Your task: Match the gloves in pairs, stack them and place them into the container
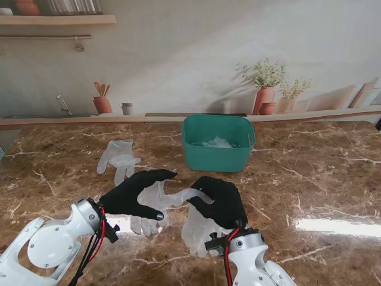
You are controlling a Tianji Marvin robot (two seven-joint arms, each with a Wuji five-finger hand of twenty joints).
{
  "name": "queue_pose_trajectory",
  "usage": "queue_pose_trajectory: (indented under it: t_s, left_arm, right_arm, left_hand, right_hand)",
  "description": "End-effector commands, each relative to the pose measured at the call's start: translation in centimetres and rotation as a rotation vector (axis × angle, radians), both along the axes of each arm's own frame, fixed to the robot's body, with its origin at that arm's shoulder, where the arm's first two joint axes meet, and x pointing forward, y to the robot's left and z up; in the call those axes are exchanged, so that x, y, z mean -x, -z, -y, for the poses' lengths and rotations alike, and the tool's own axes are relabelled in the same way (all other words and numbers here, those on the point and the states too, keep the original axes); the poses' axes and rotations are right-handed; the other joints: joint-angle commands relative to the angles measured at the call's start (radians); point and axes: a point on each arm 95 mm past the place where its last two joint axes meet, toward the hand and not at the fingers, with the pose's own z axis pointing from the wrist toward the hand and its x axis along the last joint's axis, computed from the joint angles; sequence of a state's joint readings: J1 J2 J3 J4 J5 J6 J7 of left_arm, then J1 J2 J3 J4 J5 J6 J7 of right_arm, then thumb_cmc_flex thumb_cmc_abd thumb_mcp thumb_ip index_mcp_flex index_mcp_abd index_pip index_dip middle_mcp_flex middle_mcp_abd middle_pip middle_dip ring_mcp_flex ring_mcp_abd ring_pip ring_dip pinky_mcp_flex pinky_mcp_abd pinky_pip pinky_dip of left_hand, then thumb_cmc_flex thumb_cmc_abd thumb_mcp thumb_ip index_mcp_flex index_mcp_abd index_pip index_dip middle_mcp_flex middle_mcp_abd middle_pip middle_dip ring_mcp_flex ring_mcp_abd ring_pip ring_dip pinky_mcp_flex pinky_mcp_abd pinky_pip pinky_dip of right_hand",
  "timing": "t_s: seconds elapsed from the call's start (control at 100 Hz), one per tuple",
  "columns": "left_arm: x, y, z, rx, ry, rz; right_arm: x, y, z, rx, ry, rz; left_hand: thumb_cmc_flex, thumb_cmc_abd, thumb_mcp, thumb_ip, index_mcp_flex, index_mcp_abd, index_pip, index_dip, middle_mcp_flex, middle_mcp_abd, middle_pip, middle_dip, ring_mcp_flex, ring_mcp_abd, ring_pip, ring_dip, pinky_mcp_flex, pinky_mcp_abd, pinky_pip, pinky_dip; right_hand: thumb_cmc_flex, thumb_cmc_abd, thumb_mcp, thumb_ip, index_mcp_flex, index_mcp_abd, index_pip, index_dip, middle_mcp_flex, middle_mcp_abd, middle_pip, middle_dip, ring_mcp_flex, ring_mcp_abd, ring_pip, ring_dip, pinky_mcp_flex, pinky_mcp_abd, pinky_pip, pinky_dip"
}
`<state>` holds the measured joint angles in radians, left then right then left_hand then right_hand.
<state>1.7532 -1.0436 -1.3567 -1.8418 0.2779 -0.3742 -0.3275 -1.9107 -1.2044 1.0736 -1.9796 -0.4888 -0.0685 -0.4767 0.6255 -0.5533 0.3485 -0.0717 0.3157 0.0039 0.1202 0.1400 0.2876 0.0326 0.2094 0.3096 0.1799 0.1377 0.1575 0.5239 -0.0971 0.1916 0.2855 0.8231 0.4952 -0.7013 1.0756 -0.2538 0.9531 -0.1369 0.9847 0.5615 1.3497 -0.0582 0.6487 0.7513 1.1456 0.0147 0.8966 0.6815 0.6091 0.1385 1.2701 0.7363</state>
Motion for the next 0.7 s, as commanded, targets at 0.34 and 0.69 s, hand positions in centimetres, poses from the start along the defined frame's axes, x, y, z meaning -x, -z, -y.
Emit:
queue_pose_trajectory:
  t_s: [0.34, 0.69]
  left_arm:
    - [-0.4, 2.6, 3.2, 0.011, -0.037, 0.147]
    - [0.1, 3.2, 5.7, 0.274, -0.08, 0.103]
  right_arm:
    - [1.0, -0.8, 0.4, -0.061, -0.021, -0.01]
    - [1.0, -0.4, 1.0, -0.062, -0.01, -0.034]
  left_hand:
    - [-0.061, -0.105, 0.328, -0.067, -0.071, -0.147, 0.082, 0.018, -0.048, -0.04, 0.049, 0.019, -0.005, -0.032, 0.016, 0.03, -0.007, -0.059, -0.036, 0.058]
    - [-0.037, -0.106, 0.429, -0.071, 0.269, -0.225, 0.502, 0.286, 0.247, -0.035, 0.109, 0.043, 0.144, -0.029, 0.076, 0.056, 0.005, -0.047, 0.057, 0.048]
  right_hand:
    - [-0.001, 0.003, 0.038, -0.043, 0.017, -0.002, 0.014, 0.023, 0.052, -0.004, 0.006, 0.029, 0.047, -0.029, 0.022, 0.026, 0.019, 0.003, 0.054, 0.034]
    - [-0.001, 0.002, 0.038, -0.044, 0.023, 0.007, 0.015, 0.023, 0.059, -0.003, 0.002, 0.031, 0.056, -0.026, 0.02, 0.027, 0.03, 0.009, 0.057, 0.035]
